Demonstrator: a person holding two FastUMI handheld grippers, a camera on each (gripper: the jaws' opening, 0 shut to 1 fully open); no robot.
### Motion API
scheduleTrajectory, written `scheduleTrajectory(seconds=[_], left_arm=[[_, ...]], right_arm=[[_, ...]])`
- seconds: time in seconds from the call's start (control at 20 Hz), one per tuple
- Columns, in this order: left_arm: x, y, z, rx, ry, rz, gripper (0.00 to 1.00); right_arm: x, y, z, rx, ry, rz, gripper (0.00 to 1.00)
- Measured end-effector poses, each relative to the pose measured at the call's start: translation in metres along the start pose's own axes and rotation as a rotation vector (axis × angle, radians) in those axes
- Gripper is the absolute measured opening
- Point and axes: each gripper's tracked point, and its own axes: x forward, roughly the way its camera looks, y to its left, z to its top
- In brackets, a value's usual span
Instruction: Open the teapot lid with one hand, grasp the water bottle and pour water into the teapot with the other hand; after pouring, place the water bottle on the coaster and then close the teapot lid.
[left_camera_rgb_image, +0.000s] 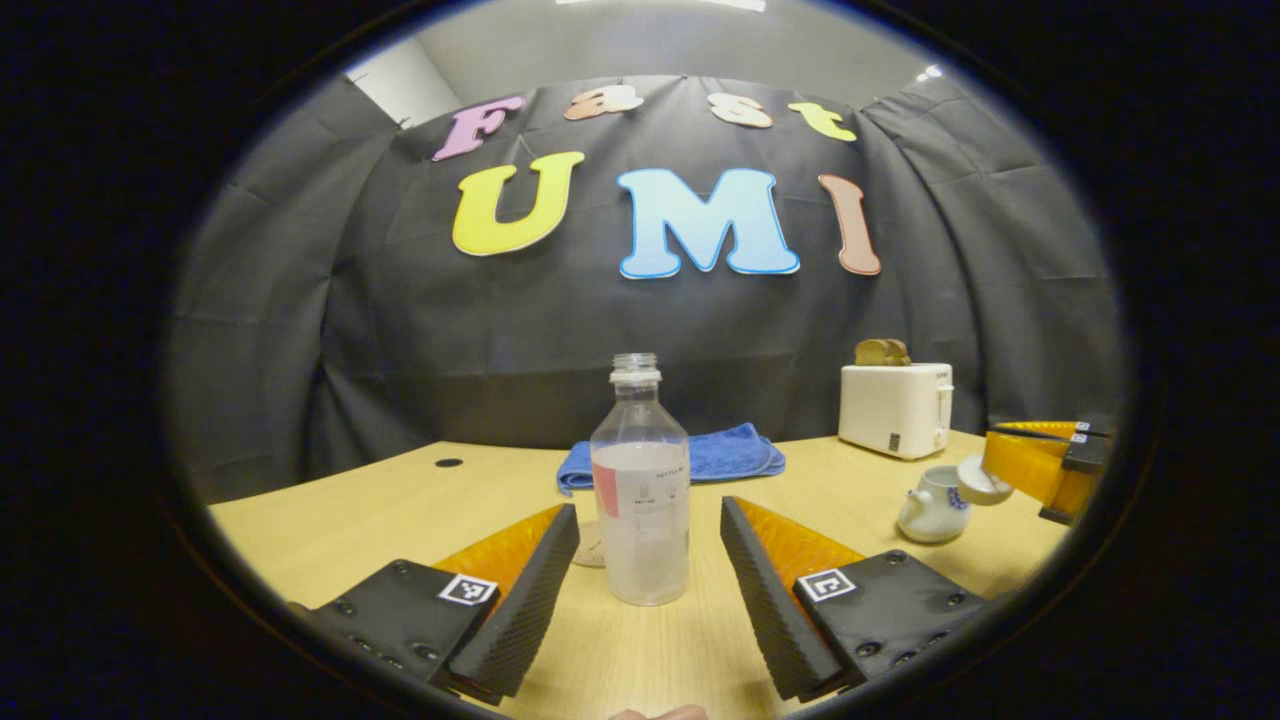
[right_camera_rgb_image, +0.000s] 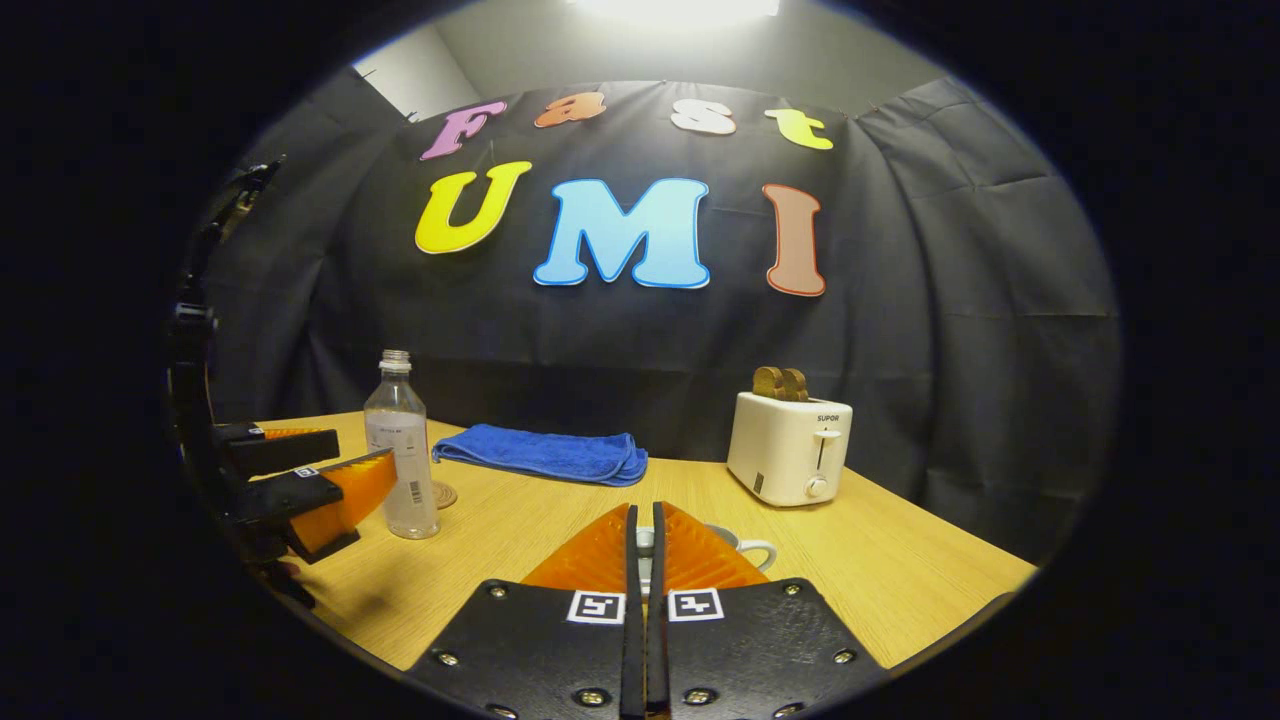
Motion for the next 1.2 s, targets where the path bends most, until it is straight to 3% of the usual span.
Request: scheduleTrajectory(seconds=[0.7, 0.8, 0.85, 0.95, 1.2], left_arm=[[0.059, -0.003, 0.003, -0.003, -0.014, -0.019, 0.99], [0.059, -0.004, 0.004, -0.002, -0.015, -0.029, 0.97], [0.058, -0.004, 0.005, -0.003, -0.010, -0.034, 0.91], [0.055, -0.008, 0.003, -0.006, 0.004, -0.050, 0.87], [0.035, -0.015, 0.023, 0.070, -0.006, -0.072, 0.87]], right_arm=[[-0.006, 0.004, 0.000, -0.003, -0.008, 0.017, 0.01], [-0.009, 0.004, -0.001, -0.001, -0.004, 0.016, 0.01], [-0.011, 0.003, 0.000, 0.000, -0.005, 0.014, 0.01], [-0.014, 0.000, 0.001, 0.006, -0.005, 0.008, 0.01], [-0.037, -0.005, 0.005, 0.020, -0.002, 0.004, 0.01]])
